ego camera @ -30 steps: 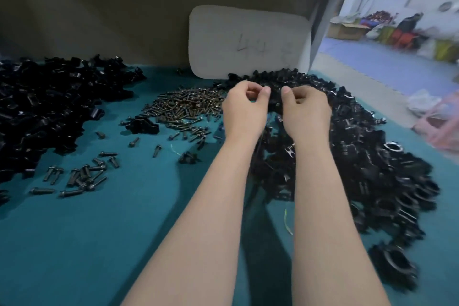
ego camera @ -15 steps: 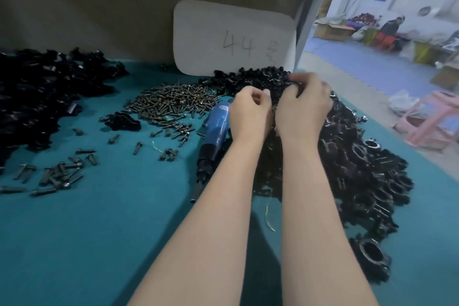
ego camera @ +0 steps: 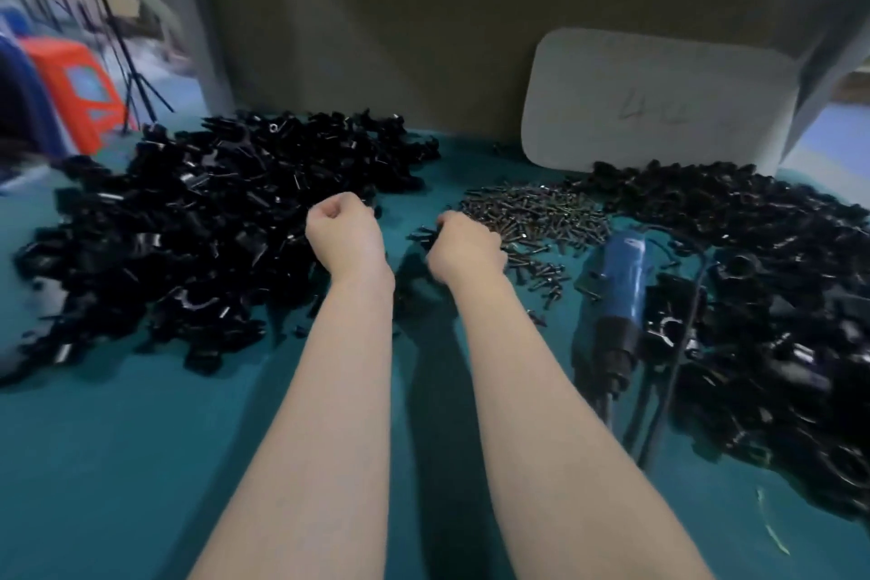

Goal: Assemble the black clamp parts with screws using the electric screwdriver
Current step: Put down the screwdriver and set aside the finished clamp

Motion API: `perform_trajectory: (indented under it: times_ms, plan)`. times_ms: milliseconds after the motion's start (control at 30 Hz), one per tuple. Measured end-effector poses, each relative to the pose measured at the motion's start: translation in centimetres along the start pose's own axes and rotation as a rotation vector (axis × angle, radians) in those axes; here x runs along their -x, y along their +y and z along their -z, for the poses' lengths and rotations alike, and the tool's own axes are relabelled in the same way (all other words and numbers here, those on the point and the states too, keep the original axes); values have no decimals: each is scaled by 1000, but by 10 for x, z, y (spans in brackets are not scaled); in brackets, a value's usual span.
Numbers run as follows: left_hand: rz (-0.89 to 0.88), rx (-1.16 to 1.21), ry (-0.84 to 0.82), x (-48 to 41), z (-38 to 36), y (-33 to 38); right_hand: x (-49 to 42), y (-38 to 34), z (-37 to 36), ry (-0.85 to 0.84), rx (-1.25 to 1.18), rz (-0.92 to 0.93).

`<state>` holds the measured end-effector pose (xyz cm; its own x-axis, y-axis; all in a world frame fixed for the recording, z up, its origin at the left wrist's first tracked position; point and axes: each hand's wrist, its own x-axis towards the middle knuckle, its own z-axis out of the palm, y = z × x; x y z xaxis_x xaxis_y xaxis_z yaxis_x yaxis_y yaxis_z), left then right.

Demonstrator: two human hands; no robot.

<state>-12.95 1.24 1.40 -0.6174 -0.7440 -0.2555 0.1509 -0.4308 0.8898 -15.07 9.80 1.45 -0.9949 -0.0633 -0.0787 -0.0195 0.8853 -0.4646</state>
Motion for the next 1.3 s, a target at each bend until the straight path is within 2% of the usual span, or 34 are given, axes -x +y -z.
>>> perform_trajectory:
  times_ms: [67,133,200,267,400,433,500,567,600,667,767,933,1067,1300]
  plan:
    - [5,-21,-5,-3,-1,0,-1,6,-1,82,-64,28]
    - [0,-104,-64,1,-6,-4,-2,13,4,171,-262,68]
    - [32,-240,-200,11,-17,-9,-4,20,18,262,-446,117]
    - [112,-269,-367,26,-33,-11,-1,28,36,350,-486,193]
    - [156,-211,-519,54,-67,-21,3,56,70,254,-473,250]
    - [150,-198,-535,60,-76,-24,3,65,77,248,-497,230]
    - [180,-142,-552,70,-94,-33,-5,90,92,357,-499,118]
    - [246,-73,-564,80,-111,-41,-17,121,107,507,-368,-101]
    - [278,-37,-577,84,-120,-45,-23,136,113,512,-287,-220]
    - [323,22,-613,90,-136,-53,-36,161,121,401,-179,-413]
    - [388,78,-637,98,-155,-64,-55,182,123,239,-161,-563]
    - [450,135,-651,100,-170,-75,-77,192,113,137,-13,-643]
    - [496,151,-643,96,-167,-79,-81,194,105,242,-3,-634]
    - [541,164,-584,88,-161,-81,-80,190,105,325,-97,-627]
